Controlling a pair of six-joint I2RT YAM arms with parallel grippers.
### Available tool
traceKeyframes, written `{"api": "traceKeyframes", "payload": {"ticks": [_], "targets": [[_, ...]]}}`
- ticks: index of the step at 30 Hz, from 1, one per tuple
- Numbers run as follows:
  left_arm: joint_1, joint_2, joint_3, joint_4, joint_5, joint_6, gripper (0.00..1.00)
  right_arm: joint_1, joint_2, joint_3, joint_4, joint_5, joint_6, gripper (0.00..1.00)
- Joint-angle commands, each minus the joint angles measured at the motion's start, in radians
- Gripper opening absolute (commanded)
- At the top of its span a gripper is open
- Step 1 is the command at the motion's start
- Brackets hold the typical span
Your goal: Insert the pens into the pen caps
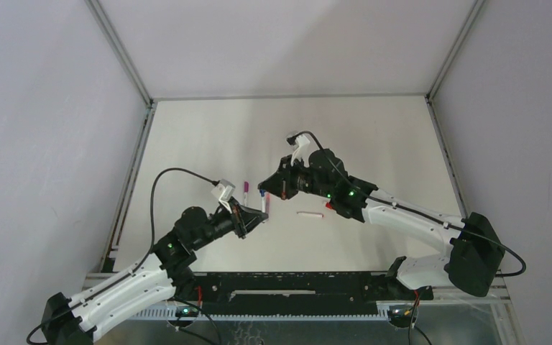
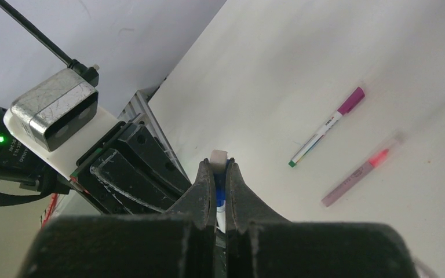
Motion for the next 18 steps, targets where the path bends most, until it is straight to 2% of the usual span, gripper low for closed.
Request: {"api": "traceKeyframes", "payload": {"ticks": [1,11,18], "targets": [[-0.004,-0.020,0.076,-0.043,-0.045,0.055,0.00,0.029,-0.036,-0.003,-0.022,-0.008,-0.036,0.00],[-0.004,-0.029,0.129,-0.059,-0.108,0.084,0.00,0.070,-0.045,-0.038,-0.022,0.011,-0.024,0.00],[-0.002,-0.001,0.252,-0.077,-0.181,0.143,0.00,0.131,-0.053,-0.074,-0.027,0.100,-0.018,0.00]]}}
